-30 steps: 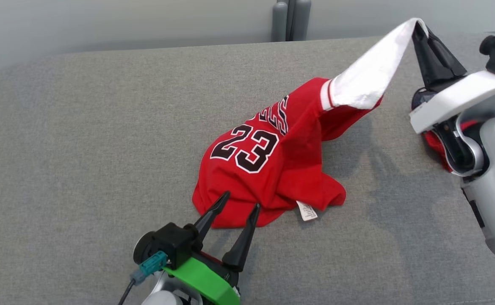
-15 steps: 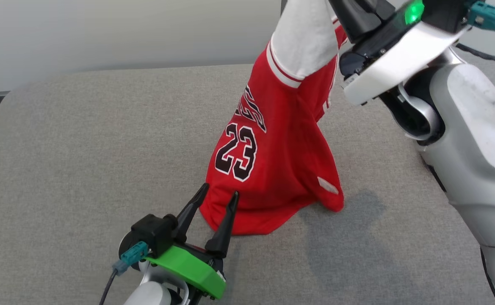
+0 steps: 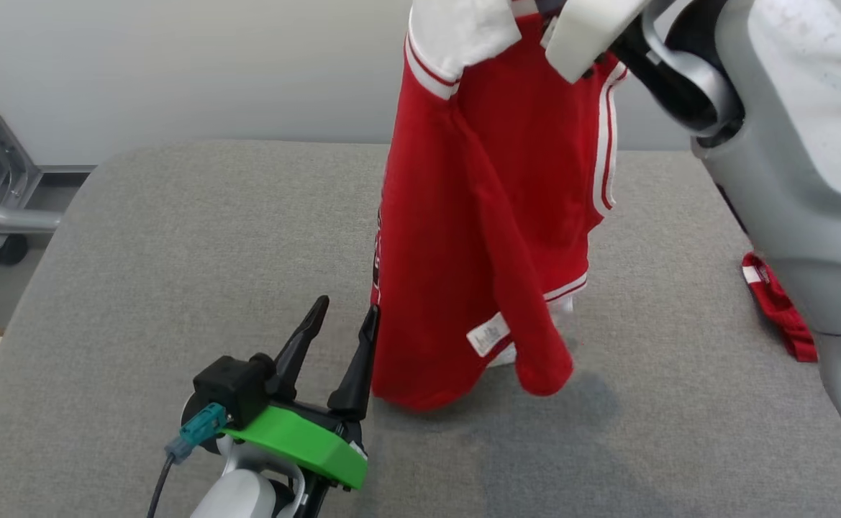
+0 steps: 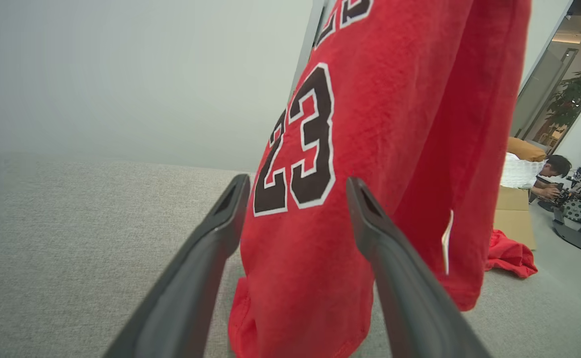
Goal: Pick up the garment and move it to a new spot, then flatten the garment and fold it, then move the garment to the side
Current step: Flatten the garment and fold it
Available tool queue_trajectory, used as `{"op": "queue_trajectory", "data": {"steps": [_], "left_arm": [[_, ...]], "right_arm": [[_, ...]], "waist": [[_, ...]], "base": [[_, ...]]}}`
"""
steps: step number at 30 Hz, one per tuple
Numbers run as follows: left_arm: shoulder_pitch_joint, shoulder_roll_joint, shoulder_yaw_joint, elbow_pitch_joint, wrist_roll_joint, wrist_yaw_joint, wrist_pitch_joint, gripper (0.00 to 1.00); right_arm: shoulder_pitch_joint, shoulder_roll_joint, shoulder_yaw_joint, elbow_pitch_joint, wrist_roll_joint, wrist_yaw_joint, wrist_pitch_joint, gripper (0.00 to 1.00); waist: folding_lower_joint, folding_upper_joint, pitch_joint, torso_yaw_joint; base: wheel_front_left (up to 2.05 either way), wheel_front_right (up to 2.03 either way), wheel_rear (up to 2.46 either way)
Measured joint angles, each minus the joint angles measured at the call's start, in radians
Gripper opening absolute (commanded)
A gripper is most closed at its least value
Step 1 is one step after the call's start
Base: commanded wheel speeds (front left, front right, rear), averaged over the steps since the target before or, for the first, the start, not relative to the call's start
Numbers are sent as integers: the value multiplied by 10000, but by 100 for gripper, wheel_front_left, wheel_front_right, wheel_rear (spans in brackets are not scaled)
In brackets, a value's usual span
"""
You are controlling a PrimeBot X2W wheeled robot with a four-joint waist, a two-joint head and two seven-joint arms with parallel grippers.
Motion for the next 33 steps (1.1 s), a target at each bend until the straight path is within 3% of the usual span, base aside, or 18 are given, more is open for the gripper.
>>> {"op": "queue_trajectory", "data": {"steps": [4,8,13,22,33], "left_arm": [[15,10,334,-244,0,171,-4,100],[209,67,479,-414,6,251,-6,100],[262,65,102,-612,107,194,-6,100],[363,21,-688,-301,-12,-178,336,100],[360,-61,-681,1039,-951,-336,1108,100]], "right_arm": [[-83,-236,-606,905,79,-368,230,0],[1147,-913,-1055,2303,393,-771,616,0],[2955,-1266,-1041,3258,631,-930,742,0],[4032,-1429,-1440,3567,848,-1083,-17,0],[4908,-1375,-2090,3639,1392,-1208,-1448,0]], "waist": [[0,0,-105,243],[0,0,-12,236],[0,0,269,58],[0,0,868,-351],[0,0,1622,-1042]], "base": [[0,0,0],[0,0,0],[0,0,0],[0,0,0],[0,0,0]]}}
